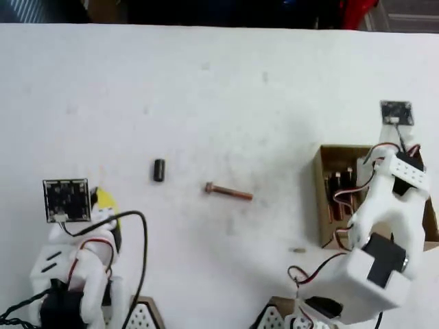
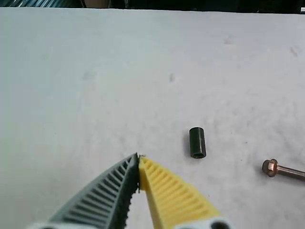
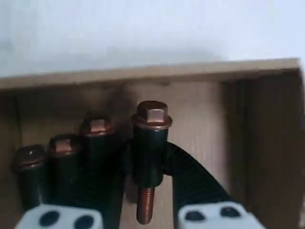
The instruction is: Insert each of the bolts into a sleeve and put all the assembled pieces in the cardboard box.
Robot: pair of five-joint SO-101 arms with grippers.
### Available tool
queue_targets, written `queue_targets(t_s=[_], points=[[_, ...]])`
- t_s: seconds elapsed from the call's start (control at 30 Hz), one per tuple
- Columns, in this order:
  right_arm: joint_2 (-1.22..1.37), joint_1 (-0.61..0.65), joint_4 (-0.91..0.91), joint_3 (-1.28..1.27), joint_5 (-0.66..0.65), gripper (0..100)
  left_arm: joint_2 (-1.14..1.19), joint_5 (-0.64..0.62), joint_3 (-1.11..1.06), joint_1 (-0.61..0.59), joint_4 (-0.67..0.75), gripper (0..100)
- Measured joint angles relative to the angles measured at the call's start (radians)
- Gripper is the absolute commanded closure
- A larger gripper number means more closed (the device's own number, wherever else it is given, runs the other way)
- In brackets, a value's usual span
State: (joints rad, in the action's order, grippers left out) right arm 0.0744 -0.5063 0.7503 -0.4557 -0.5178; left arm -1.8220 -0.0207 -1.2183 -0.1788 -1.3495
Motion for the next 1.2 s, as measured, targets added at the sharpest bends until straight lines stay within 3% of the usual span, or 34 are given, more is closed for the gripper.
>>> queue_targets(t_s=[0.3,0.57,0.73,1.0,1.2], points=[[0.097,-0.003,0.040,0.023,-0.061,97.6,0.000,0.000,0.000,0.000,0.000,98],[0.103,-0.005,0.098,0.032,-0.150,78.9,0.000,0.000,-0.086,0.000,0.000,98],[0.094,-0.005,0.110,0.032,-0.158,76.2,0.000,0.000,-0.103,0.000,0.000,98],[-0.120,0.063,0.221,0.029,-0.155,76.2,0.000,0.000,-0.103,0.000,0.000,98],[-0.341,0.201,0.315,0.029,-0.043,76.2,0.000,0.000,-0.132,0.000,0.000,98]])
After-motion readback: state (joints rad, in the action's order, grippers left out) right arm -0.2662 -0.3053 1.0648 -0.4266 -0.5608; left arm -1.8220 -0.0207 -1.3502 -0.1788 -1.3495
